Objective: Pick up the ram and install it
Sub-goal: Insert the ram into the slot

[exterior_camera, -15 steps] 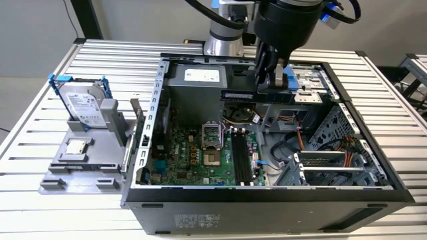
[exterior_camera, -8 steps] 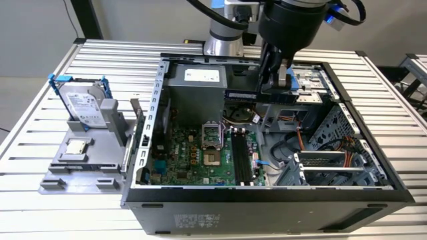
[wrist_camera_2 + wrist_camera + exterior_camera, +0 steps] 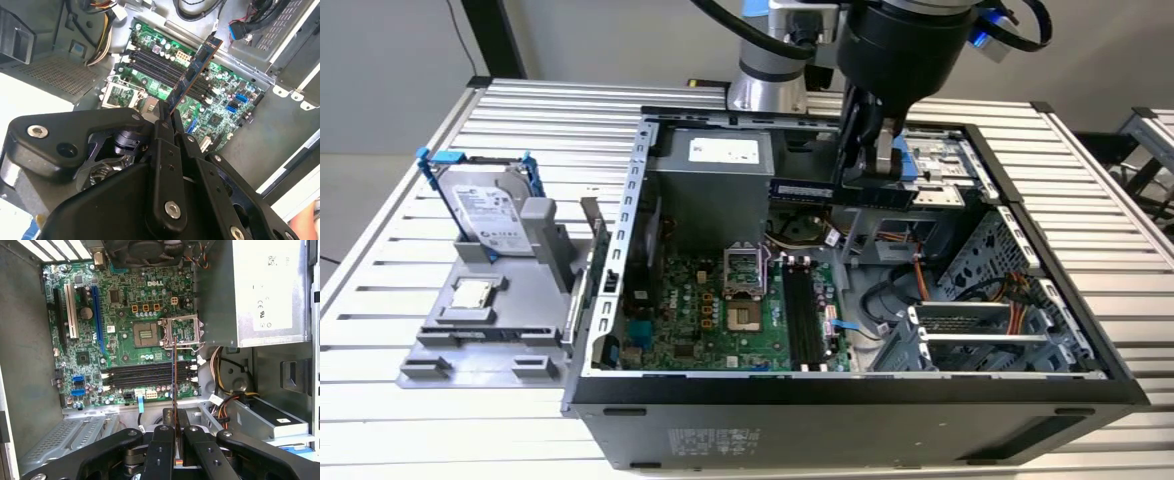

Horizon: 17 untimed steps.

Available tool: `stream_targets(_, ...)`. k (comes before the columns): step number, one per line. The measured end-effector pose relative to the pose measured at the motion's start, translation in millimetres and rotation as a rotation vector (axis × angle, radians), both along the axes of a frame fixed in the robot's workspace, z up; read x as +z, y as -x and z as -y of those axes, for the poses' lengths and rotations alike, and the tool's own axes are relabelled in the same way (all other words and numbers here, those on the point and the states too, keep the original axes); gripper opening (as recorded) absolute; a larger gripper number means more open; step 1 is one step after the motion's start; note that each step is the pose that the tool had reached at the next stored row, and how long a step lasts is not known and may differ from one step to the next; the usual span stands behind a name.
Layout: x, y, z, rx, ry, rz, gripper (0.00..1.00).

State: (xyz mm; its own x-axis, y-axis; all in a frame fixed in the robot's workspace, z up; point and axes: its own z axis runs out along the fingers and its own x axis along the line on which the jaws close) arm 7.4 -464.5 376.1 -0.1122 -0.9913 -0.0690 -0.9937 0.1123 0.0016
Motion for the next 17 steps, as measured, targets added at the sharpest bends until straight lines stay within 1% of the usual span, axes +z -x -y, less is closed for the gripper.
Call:
stream_targets(7,0.0,0.0,0.0,-0.001,0.0000,0.0000,0.00)
stream_targets(9,0.0,0.0,0.0,-0.007,0.0000,0.0001,0.00)
stream_targets(13,0.0,0.0,0.0,-0.040,-0.0001,0.0000,0.00)
stream_targets(17,0.1,0.1,0.0,-0.085,0.0002,0.0000,0.00)
